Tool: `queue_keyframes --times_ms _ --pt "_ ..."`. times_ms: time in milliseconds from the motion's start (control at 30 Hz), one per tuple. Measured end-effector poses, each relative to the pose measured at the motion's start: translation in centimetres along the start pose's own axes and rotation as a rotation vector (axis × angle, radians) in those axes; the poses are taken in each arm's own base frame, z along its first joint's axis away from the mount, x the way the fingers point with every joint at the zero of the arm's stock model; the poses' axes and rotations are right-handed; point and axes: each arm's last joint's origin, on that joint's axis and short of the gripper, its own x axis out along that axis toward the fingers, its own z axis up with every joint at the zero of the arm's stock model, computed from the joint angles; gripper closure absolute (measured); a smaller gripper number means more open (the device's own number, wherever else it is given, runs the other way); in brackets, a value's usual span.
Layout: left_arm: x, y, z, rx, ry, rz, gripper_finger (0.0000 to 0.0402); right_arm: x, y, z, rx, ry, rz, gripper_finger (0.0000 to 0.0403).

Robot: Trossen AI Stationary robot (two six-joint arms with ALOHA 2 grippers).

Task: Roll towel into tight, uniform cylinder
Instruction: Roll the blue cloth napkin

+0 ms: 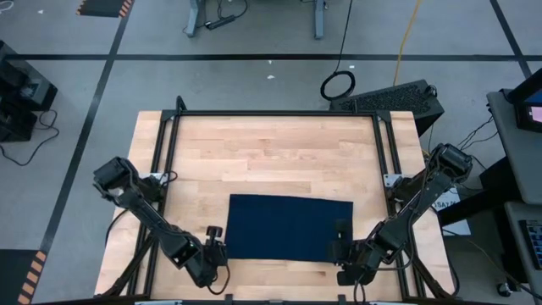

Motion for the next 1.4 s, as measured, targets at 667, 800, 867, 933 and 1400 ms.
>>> queue_keyframes --times_ms 667,800,867,933,1400 --pt "0.5 0.3 0.1 -0.031 -0.043 0.088 0.0395 -0.9 0.8 -1.7 0.048 0.113 0.04 0.0354" --pt "-1.7 1.0 0.6 -0.076 -0.11 0.108 0.0397 -2.0 1.9 -3.3 0.028 0.161 0.068 0.0327" --pt "-2.9 1.4 0.8 -0.093 -0.139 0.13 0.0398 -2.2 2.5 -4.0 0.02 0.168 0.079 0.0309" --pt "-4.1 2.0 1.0 -0.107 -0.169 0.153 0.0398 -2.0 3.0 -4.8 0.02 0.187 0.071 0.0293" --pt "-5.7 4.5 1.8 -0.121 -0.159 0.177 0.04 1.3 4.0 -9.6 0.001 0.361 -0.085 0.0272"
